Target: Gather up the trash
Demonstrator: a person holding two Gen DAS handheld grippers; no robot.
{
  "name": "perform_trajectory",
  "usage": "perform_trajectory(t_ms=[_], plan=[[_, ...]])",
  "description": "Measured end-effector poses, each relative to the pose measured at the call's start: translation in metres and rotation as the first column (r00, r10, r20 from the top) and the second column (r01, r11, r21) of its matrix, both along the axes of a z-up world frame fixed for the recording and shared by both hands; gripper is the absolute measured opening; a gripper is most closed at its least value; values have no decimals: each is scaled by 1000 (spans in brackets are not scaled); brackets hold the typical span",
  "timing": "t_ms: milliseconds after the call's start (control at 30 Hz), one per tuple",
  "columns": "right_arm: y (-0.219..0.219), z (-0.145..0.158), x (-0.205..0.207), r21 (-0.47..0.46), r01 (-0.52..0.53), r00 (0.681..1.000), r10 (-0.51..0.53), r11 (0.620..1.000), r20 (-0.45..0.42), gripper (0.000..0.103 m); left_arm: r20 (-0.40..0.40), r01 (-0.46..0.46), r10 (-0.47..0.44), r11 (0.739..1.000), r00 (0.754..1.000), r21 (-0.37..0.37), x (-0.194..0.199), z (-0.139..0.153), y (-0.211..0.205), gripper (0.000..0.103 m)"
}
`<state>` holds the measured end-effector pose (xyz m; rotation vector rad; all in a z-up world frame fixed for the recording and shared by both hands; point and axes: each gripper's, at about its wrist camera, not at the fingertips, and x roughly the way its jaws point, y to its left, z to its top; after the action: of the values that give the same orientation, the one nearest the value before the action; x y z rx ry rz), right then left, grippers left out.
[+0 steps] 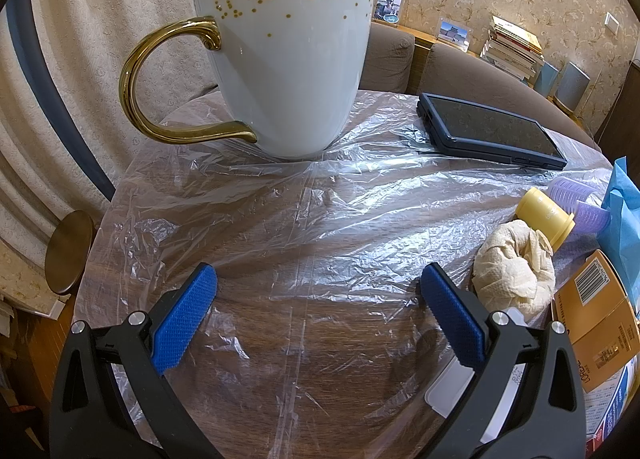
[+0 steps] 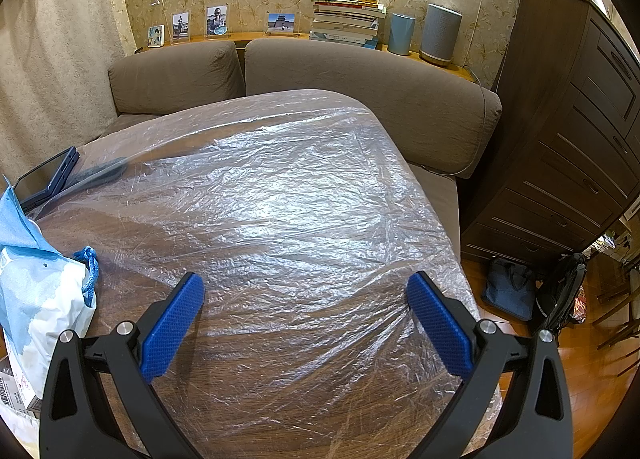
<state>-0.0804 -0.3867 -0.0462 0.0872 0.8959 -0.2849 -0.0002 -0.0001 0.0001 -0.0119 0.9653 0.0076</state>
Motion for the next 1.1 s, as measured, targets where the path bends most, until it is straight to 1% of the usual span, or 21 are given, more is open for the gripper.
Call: perform_trajectory(t_ms=[1100], plan=[[0,0,0,0,0,1000,0,1000,0,99,0,0,0,1000,1000,0,0,2,-2,102]])
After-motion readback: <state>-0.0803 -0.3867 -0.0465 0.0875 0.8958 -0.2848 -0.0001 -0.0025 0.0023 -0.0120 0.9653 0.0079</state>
